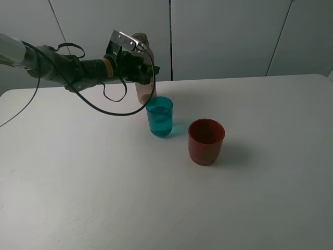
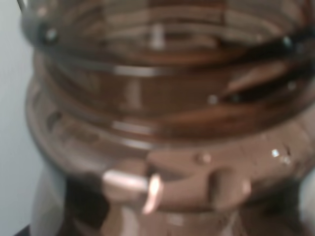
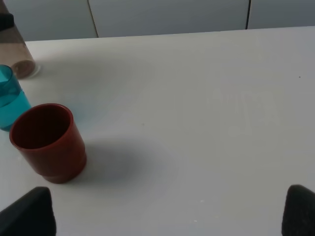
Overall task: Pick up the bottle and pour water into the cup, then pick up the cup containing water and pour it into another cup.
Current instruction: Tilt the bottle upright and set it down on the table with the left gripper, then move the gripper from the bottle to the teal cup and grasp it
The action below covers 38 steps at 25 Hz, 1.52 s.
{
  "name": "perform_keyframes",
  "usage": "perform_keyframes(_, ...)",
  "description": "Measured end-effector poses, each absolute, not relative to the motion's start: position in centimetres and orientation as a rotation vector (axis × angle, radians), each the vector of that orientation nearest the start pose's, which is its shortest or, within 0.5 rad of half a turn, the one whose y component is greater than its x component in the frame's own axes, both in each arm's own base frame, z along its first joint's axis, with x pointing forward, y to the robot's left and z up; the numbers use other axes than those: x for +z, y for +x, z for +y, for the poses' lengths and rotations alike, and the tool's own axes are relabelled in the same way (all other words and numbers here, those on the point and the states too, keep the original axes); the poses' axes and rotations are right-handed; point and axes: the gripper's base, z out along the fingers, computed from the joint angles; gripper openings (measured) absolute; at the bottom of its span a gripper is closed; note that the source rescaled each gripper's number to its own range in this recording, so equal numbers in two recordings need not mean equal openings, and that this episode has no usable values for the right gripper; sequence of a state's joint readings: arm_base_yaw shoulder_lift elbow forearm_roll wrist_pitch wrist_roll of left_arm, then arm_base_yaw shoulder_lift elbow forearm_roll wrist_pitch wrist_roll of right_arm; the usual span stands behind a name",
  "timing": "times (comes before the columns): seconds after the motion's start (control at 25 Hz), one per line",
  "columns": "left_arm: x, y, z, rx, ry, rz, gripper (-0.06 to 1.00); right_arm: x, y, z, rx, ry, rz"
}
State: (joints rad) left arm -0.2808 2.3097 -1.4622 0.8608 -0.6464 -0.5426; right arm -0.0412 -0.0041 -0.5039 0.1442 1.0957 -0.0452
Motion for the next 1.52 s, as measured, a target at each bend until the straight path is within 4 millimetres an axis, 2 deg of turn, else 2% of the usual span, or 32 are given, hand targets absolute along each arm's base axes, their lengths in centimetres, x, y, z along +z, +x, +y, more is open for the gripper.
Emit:
perform_keyframes(0.08,12.5,46.2,-17.6,-0.495,0.76,1.707,0.0,27.6,-0.7,1.2,0.12,-0.015,2.065)
perform_keyframes(0.16,12.4,46.2,-17.6,-0.494,0.76,1.709,0.11,27.6,-0.7,1.2,0.12,-0.015,2.065)
perform_keyframes(0.24,12.4,46.2,-17.6,-0.493,0.762,1.708,0.42,27.6,-0.7,1.2,0.12,-0.015,2.065)
perform_keyframes(0.28,12.4,46.2,-17.6,-0.493,0.762,1.708,0.67,27.6,-0.7,1.2,0.12,-0.015,2.065)
perform_keyframes(0.32,12.5,46.2,-17.6,-0.493,0.762,1.707,0.86,27.6,-0.7,1.2,0.12,-0.015,2.065)
perform_keyframes(0.36,12.5,46.2,-17.6,-0.495,0.76,1.708,0.94,27.6,-0.7,1.2,0.12,-0.015,2.065)
perform_keyframes(0.4,12.5,46.2,-17.6,-0.495,0.756,1.714,0.97,27.6,-0.7,1.2,0.12,-0.015,2.065)
perform_keyframes(0.76,11.9,46.0,-17.5,-0.491,0.777,1.803,0.98,27.6,-0.7,1.2,0.12,-0.015,2.065)
perform_keyframes(0.96,12.8,45.9,-17.1,-0.45,0.772,1.867,0.98,27.6,-0.7,1.2,0.12,-0.015,2.065)
perform_keyframes(1.12,13.2,45.3,-16.8,-0.47,0.739,1.908,1.0,27.6,-0.7,1.2,0.12,-0.015,2.065)
perform_keyframes(1.52,12.6,43.2,-16.3,-0.523,0.702,2.012,1.0,27.6,-0.7,1.2,0.12,-0.015,2.065)
